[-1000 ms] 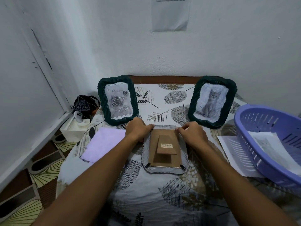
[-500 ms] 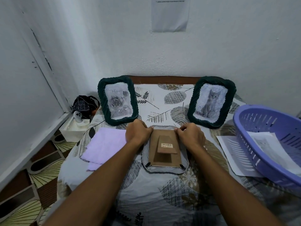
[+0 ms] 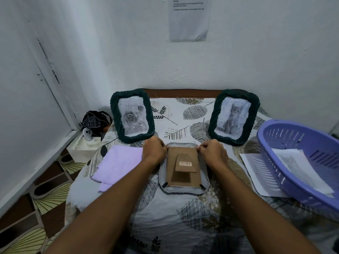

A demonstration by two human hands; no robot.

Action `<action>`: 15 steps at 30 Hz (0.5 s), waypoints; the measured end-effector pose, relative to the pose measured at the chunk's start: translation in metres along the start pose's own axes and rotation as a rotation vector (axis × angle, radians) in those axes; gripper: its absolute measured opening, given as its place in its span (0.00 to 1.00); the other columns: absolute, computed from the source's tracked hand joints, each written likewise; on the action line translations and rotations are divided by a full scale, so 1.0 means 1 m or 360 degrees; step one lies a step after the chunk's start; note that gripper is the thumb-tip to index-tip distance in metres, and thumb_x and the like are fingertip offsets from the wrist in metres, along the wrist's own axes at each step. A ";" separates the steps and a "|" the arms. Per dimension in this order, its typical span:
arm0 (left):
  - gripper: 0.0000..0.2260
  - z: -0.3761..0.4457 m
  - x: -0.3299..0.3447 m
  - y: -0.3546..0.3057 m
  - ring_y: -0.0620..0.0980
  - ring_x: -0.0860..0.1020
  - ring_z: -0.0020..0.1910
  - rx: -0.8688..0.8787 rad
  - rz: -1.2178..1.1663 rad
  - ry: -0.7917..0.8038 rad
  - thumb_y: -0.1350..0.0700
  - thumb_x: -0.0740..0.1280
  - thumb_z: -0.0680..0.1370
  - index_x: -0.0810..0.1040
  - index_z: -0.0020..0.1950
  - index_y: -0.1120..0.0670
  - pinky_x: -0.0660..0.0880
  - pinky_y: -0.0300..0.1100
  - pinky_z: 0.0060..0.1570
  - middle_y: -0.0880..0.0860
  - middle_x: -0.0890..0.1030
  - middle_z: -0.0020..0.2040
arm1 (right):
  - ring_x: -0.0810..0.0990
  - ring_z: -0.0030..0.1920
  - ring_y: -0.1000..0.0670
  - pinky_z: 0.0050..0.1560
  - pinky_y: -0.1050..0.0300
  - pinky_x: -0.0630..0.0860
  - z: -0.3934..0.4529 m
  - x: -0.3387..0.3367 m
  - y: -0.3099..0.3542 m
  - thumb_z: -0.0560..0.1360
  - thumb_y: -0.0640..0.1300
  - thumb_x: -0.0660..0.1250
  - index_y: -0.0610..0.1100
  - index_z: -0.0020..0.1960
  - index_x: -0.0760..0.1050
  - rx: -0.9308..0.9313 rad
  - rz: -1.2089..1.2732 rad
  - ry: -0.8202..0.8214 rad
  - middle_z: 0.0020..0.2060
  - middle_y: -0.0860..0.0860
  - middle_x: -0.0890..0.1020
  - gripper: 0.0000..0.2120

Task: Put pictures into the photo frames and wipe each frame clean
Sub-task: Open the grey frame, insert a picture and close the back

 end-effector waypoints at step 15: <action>0.25 -0.062 -0.012 -0.017 0.50 0.75 0.46 0.0028 -0.0138 0.0188 0.49 0.77 0.69 0.76 0.60 0.60 0.74 0.41 0.45 0.56 0.80 0.53 | 0.79 0.39 0.47 0.40 0.53 0.79 -0.059 -0.006 0.000 0.67 0.68 0.69 0.46 0.42 0.73 -0.0055 0.0030 0.0234 0.38 0.49 0.79 0.24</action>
Point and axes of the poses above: each hand's wrist, its own z-axis towards the middle knuckle, its own x-axis out of the palm, y = z × x, the point moved 5 cm from there along z, towards the middle knuckle
